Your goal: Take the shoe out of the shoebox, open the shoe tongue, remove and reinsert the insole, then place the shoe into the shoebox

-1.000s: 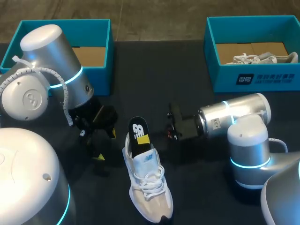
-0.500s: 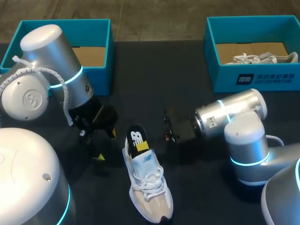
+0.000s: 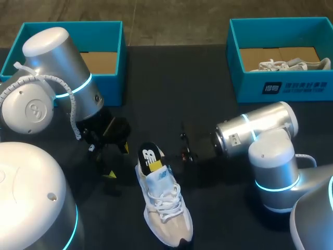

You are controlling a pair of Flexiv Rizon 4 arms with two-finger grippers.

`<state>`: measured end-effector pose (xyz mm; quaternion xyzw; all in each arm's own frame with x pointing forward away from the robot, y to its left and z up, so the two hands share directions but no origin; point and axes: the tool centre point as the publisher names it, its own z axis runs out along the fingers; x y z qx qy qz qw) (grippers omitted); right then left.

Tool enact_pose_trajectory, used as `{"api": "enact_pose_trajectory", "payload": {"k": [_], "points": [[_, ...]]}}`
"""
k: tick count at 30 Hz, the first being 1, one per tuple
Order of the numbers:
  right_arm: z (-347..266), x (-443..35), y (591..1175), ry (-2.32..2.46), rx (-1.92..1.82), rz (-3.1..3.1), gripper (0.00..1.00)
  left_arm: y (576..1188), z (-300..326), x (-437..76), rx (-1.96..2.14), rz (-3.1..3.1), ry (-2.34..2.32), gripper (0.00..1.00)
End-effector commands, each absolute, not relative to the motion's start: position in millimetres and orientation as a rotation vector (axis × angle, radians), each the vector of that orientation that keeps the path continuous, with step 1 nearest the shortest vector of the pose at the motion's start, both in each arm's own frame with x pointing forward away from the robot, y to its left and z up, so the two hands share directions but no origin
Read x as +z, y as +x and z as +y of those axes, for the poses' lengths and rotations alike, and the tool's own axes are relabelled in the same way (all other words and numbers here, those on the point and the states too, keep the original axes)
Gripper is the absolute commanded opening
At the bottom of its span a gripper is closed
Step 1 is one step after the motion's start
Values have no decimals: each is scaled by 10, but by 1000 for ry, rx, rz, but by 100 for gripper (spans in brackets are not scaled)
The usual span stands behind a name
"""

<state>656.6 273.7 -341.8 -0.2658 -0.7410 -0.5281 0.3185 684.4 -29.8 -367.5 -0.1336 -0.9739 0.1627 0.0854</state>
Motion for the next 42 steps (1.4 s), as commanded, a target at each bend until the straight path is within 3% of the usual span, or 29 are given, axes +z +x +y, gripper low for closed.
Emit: {"api": "enact_pose_trajectory", "payload": {"k": [1, 7, 12, 14, 38, 39, 40, 42], "points": [[2771, -3374, 6604, -674, -1406, -1953, 46, 6831, -283, -3678, 490, -2906, -399, 100], [2806, -3328, 6718, -651, -1420, -1951, 42, 6831, -283, -3678, 490, -2906, -399, 100], [2835, -3335, 6803, -649, -1440, -1929, 17, 6831, -283, -3678, 490, -2906, -399, 100], [2838, -3345, 6827, -656, -1443, -1917, 0, 6831, -283, -3678, 490, -2906, -399, 100], [2781, -3492, 6525, -708, -1347, -1921, 0, 6831, -283, -3678, 490, -2906, -399, 100], [2781, -3482, 6529, -705, -1351, -1922, 14, 6831, -283, -3678, 490, -2906, -399, 100], [2784, -3470, 6538, -700, -1358, -1924, 42, 6831, -283, -3678, 490, -2906, -399, 100], [2794, -3444, 6561, -688, -1367, -1931, 46, 6831, -283, -3678, 490, -2906, -399, 100]]}}
